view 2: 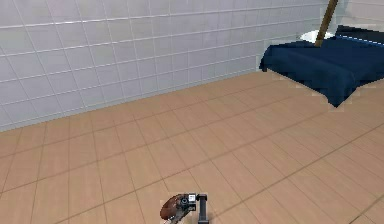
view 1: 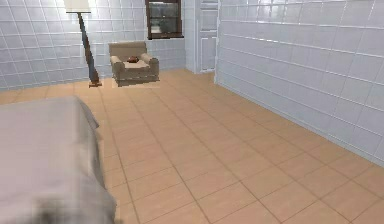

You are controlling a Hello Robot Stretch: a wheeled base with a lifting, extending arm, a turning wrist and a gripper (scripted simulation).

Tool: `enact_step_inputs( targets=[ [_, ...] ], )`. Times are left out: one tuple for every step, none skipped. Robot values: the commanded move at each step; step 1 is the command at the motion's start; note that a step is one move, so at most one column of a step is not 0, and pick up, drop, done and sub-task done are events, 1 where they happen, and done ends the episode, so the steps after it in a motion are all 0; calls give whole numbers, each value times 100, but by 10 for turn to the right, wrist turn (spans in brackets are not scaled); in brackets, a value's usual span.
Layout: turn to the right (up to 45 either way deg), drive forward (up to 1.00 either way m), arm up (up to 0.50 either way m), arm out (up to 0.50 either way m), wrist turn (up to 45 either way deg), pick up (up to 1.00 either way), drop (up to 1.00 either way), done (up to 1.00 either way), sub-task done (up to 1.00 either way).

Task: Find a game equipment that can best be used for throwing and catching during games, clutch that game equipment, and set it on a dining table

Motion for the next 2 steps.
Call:
enact_step_inputs(
  targets=[
    [0,0,0,0,450,0,0,0,0],
    [0,0,0,0,450,0,0,0,0]
  ],
)
